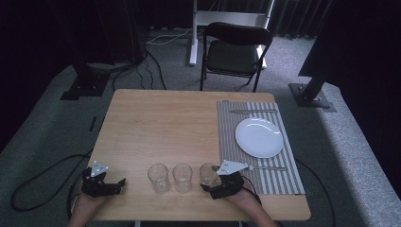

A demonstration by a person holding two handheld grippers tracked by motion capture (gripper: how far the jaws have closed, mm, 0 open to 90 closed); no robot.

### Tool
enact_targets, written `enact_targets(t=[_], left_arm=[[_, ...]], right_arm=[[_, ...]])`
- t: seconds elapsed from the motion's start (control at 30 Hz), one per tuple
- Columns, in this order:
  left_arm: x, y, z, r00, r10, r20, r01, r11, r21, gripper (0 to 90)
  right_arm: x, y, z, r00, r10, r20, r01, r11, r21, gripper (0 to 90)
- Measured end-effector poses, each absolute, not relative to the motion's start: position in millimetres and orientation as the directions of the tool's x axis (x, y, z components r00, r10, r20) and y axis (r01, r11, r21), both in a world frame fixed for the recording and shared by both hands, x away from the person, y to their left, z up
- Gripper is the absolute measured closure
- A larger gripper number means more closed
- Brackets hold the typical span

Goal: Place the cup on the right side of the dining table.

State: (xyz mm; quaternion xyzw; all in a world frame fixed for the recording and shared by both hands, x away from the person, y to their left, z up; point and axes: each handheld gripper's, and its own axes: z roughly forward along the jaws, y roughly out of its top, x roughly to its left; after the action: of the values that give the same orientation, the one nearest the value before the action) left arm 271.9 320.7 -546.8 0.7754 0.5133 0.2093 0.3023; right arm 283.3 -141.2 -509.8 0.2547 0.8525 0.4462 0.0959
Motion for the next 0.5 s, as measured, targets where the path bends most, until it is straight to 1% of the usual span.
enact_targets(t=[0.07, 0.13, 0.17, 0.23, 0.3, 0.5], left_arm=[[271.9, 320.7, -546.8, 0.385, 0.923, 0.014, 0.67, -0.29, 0.684, 0.3], [271.8, 320.8, -546.8, 0.386, 0.922, 0.014, 0.669, -0.291, 0.684, 0.3], [271.8, 320.8, -546.7, 0.386, 0.922, 0.014, 0.67, -0.291, 0.683, 0.3], [271.8, 320.8, -546.8, 0.386, 0.922, 0.014, 0.669, -0.291, 0.684, 0.3], [271.8, 320.8, -546.8, 0.386, 0.922, 0.014, 0.669, -0.291, 0.684, 0.3], [271.8, 320.8, -546.8, 0.387, 0.922, 0.014, 0.669, -0.291, 0.683, 0.3]], right_arm=[[283.2, -141.1, -509.2, -0.851, 0.521, 0.058, 0.344, 0.471, 0.812, 18.0], [282.6, -140.1, -508.4, -0.852, 0.521, 0.049, 0.334, 0.468, 0.818, 20.8], [282.4, -139.7, -508.1, -0.856, 0.515, 0.051, 0.33, 0.467, 0.82, 25.1], [281.7, -138.2, -507.9, -0.856, 0.515, 0.045, 0.323, 0.465, 0.824, 25.5], [281.9, -137.0, -508.3, -0.851, 0.523, 0.039, 0.323, 0.465, 0.824, 28.5], [280.9, -134.0, -506.5, -0.848, 0.529, 0.011, 0.318, 0.492, 0.81, 29.7]])
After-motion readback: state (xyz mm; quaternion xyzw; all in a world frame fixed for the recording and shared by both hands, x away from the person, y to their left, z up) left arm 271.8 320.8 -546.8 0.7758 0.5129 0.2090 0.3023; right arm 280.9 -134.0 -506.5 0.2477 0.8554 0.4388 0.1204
